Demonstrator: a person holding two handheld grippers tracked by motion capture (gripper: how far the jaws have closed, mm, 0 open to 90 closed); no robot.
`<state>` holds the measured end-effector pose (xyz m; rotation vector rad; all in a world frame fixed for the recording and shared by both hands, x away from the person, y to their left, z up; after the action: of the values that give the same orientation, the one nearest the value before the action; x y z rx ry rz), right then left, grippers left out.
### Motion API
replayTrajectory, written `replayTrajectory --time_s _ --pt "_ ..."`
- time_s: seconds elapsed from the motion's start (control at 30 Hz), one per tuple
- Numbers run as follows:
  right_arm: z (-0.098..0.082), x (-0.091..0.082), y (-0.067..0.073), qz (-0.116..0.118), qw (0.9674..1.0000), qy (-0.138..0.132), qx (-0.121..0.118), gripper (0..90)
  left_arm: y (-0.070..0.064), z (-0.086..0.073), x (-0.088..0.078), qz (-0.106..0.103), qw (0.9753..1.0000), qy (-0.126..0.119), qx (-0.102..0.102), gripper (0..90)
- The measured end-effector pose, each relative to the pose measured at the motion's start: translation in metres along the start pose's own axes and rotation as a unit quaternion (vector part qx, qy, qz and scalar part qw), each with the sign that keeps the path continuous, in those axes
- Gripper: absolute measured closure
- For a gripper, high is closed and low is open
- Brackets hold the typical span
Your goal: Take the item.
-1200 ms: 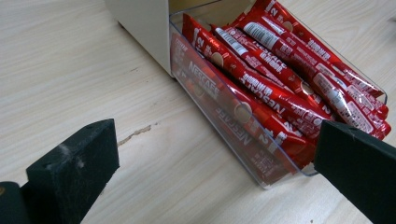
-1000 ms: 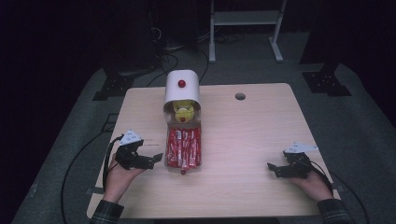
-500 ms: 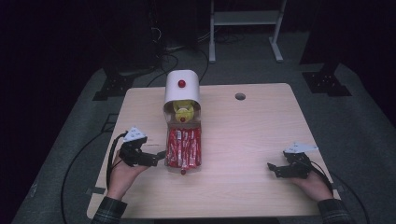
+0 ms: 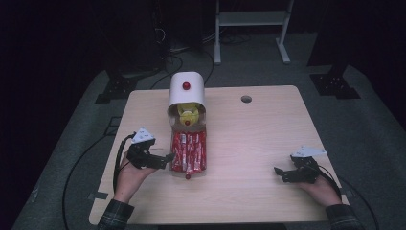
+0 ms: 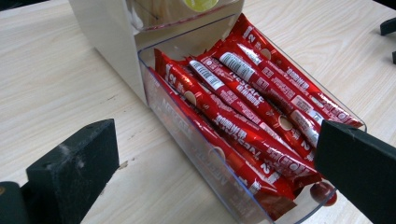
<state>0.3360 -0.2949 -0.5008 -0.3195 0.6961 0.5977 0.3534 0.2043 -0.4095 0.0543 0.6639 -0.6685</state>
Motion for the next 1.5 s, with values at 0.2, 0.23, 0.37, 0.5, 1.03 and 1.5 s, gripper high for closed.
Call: replayTrajectory --time_s 0.2,0.23,0.37,0.5,1.03,1.5 --pt "0.0 0.0 0.0 0.0 1.0 0.0 0.0 11.5 -0.002 0.004 0.003 -0.002 1.0 -0.006 -0.001 0.0" --pt "0.0 0.0 0.0 0.0 1.0 0.0 0.0 11.5 -0.003 0.004 0.003 -0.002 1.0 -0.007 -0.001 0.0" --pt "0.0 0.0 0.0 0.0 1.0 0.0 0.0 11.5 -0.004 0.008 0.005 -0.004 0.9999 -0.014 -0.004 0.0" --pt "0.0 0.0 0.0 0.0 1.0 0.0 0.0 11.5 -0.005 0.008 0.007 -0.005 0.9999 -0.013 -0.004 0.0" --pt "0.0 0.0 0.0 0.0 1.0 0.0 0.0 11.5 -0.01 0.013 0.016 -0.016 0.9998 -0.009 -0.002 0.0" --pt "0.0 0.0 0.0 -0.001 1.0 0.001 0.001 11.5 -0.019 0.024 0.029 -0.029 0.9995 -0.008 0.006 0.0"
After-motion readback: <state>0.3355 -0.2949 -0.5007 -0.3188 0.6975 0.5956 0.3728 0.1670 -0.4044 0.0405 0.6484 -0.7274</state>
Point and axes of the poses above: each handheld gripper's, and its own axes: x roughly forward along the jaws, z roughly out of its top, y roughly to its left, the point moved 2 cm from there along x, roughly forward along the jaws, and after that the axes turned 7 degrees about -x, right-handed, at the moved point
